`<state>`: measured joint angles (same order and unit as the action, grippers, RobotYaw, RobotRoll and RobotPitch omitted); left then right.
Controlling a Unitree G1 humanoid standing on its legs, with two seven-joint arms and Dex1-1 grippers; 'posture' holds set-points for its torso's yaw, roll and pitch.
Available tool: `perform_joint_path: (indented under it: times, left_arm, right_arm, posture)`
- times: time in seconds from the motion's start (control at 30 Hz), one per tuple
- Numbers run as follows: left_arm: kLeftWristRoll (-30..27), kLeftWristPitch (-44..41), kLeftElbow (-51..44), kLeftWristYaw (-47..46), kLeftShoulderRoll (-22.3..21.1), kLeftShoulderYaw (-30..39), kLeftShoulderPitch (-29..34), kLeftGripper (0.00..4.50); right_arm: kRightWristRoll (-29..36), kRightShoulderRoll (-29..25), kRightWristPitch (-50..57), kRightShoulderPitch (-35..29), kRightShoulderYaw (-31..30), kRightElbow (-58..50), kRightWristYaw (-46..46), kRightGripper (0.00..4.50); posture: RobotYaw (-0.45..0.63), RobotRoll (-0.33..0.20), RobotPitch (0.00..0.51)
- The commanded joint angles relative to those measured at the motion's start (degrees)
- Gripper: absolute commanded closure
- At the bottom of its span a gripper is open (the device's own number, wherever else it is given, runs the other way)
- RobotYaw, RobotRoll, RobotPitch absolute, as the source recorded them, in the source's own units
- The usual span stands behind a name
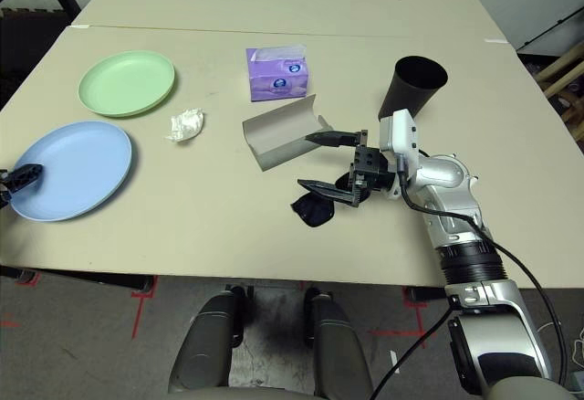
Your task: Organize and tidy the items on the table.
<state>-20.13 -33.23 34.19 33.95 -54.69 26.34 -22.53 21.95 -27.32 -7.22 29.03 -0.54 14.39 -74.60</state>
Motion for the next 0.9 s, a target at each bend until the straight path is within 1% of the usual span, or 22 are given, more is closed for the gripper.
perform_joint_path:
  times: [0.03, 0.13, 0.17, 0.4, 0.53, 0.77, 0.9]
  left_arm:
    - [0.7, -0.1, 0.8, 0.4, -0.5, -0.4, 0.0, 3.28]
    - [0.7, -0.3, 0.9, 1.0, -0.4, -0.7, -0.2, 4.4]
    - [0.6, -0.5, 1.0, 1.0, -0.5, -0.6, -0.5, 4.48]
    - [-1.2, -3.2, 0.1, 1.4, -1.0, 1.2, -1.6, 4.48]
    - [-3.4, -6.6, -1.4, 1.2, -0.9, 2.8, -2.6, 4.48]
    - [-7.4, -12.9, -2.7, -0.7, -0.2, 6.1, -6.7, 4.48]
    - [-8.1, -15.2, -4.0, -0.6, -0.8, 5.8, -7.1, 4.48]
  right_arm:
    - [0.4, -0.1, 0.2, -0.5, -0.3, -1.0, 0.2, 0.0]
    - [0.3, 0.0, 0.2, -0.6, -0.4, -1.1, 0.4, 0.0]
    - [0.3, 0.1, 0.3, -0.6, -0.5, -1.1, 0.5, 0.0]
    - [0.2, 0.1, 0.1, -0.3, -0.6, -0.7, 0.5, 0.0]
    - [0.0, 0.2, 0.0, -0.1, -0.6, -0.6, 0.5, 0.0]
    - [-0.1, 0.3, 0.0, 0.1, -0.8, -0.4, 0.6, 0.0]
    - [-0.1, 0.3, -0.1, 0.1, -0.8, -0.5, 0.8, 0.0]
  posture:
    - [0.19, 0.0, 0.208]
    - [0.19, 0.0, 0.207]
    - [0.19, 0.0, 0.208]
    - [0.19, 0.0, 0.204]
    - [0.19, 0.0, 0.203]
    - [0.19, 0.0, 0.203]
    - [0.19, 0.0, 0.203]
